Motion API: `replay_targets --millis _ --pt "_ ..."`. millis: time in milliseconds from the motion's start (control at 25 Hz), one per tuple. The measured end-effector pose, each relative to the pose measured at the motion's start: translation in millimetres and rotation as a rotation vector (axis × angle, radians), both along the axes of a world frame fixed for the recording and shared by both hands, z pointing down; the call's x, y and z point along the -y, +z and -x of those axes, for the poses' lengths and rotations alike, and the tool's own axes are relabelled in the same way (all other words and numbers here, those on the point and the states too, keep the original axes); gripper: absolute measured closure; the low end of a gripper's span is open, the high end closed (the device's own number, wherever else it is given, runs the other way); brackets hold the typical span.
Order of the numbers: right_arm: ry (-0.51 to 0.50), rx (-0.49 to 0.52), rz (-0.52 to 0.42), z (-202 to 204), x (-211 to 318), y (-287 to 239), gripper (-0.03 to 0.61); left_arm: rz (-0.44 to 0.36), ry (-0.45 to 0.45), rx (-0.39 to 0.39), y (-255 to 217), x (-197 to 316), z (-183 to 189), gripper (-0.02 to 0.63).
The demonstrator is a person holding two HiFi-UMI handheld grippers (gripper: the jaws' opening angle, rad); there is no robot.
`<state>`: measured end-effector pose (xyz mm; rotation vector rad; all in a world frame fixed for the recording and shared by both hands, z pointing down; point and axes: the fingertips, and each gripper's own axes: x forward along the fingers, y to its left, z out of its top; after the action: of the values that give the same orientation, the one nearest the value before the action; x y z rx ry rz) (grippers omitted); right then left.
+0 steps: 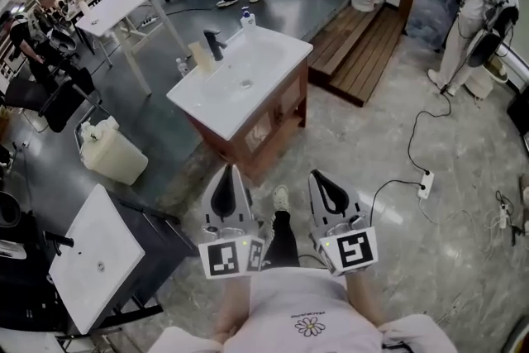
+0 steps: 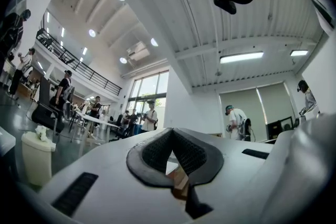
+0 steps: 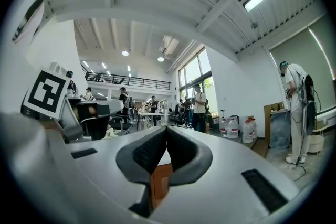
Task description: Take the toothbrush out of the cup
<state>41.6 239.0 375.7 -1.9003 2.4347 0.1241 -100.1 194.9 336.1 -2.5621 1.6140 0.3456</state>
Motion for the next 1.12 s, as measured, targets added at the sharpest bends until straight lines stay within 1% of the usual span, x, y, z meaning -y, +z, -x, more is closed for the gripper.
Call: replay_targets --millis 120,240,360,480,600,720,800,880,920,1040,1120 --pt "-0.001 -0.014 -0.014 -4 33 3 0.566 0.005 0.008 0.004 5 41 -8 0.597" --pt "0.019 -0.028 0.004 -19 78 8 0.566 0.015 0.024 -0.010 8 91 -18 0.597" --pt "0.026 -0.041 -0.003 -31 139 -2 0.566 0.011 0.014 -0.036 1 153 -20 0.597" --pt "0.026 -0.041 -0.011 -37 209 -15 0.566 -0.004 0.016 -0.043 -9 218 -21 0.597" --pt "0.017 -0.043 -0.008 -40 288 -27 0.566 -0.034 0.017 -0.032 -23 286 -24 0.597" --pt "-0.017 -0.025 -0.004 -35 360 -36 0.566 -0.067 0.034 -0.016 -36 345 -27 0.597" --pt "-0.027 -0.033 -0.034 -32 405 -45 0.566 -0.135 0.060 -0.022 -48 377 -30 0.597" --pt "-0.004 -0.066 -0.074 -38 449 -52 0.566 -0.208 0.078 -0.019 -59 409 -35 0.597" --pt "0.011 -0.077 -0.081 -44 468 -53 0.566 -0.226 0.077 -0.007 -61 425 -38 0.597" --pt "0.037 -0.070 -0.079 -58 510 -51 0.566 -0.224 0.043 0.018 -64 465 -43 0.597" --pt "0.065 -0.056 -0.081 -64 525 -50 0.566 -0.202 0.026 0.006 -62 481 -41 0.597"
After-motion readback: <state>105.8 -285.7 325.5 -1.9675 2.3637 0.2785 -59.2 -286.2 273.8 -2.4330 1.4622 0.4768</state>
